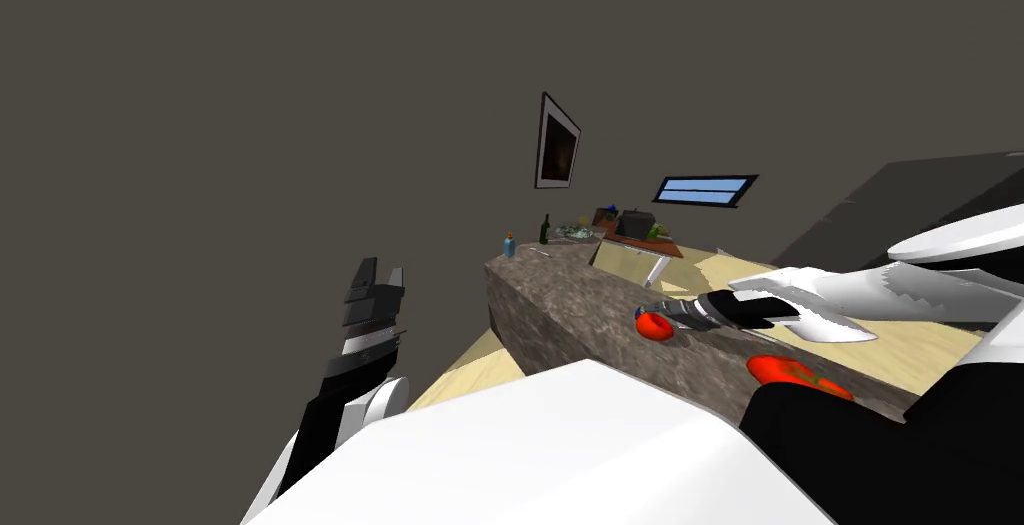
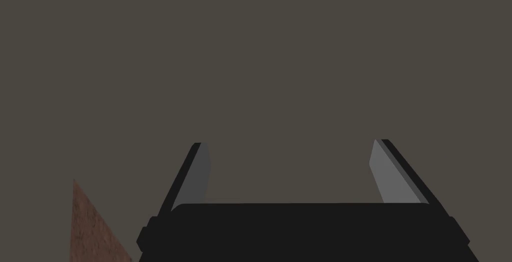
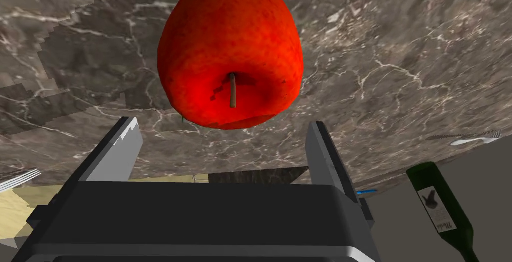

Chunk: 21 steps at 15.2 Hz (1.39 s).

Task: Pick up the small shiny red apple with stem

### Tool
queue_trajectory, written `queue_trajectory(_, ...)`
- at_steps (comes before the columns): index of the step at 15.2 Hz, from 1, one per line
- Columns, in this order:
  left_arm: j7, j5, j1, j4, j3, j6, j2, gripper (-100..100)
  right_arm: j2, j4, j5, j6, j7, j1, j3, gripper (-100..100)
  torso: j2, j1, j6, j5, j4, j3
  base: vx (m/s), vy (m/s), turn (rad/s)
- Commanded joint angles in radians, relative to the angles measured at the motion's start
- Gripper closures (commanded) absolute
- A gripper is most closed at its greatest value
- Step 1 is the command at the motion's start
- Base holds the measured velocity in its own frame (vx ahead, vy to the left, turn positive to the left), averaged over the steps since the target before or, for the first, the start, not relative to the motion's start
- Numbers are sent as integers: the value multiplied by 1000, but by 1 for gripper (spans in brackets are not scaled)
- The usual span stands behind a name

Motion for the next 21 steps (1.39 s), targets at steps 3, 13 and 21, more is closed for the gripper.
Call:
queue_trajectory(3,0,0,0,0,0,0,0,0,-42,-3,17,4,-55,72,-4,-100,0,0,0,0,0,0,-2,-21,151)
queue_trajectory(13,0,0,0,0,0,0,0,0,-21,-22,32,21,-62,115,18,-100,0,2,1,0,0,0,4,-10,88)
queue_trajectory(21,0,0,0,0,0,0,0,0,40,-20,60,40,-45,132,0,100,1,-3,4,-4,-1,0,15,3,34)
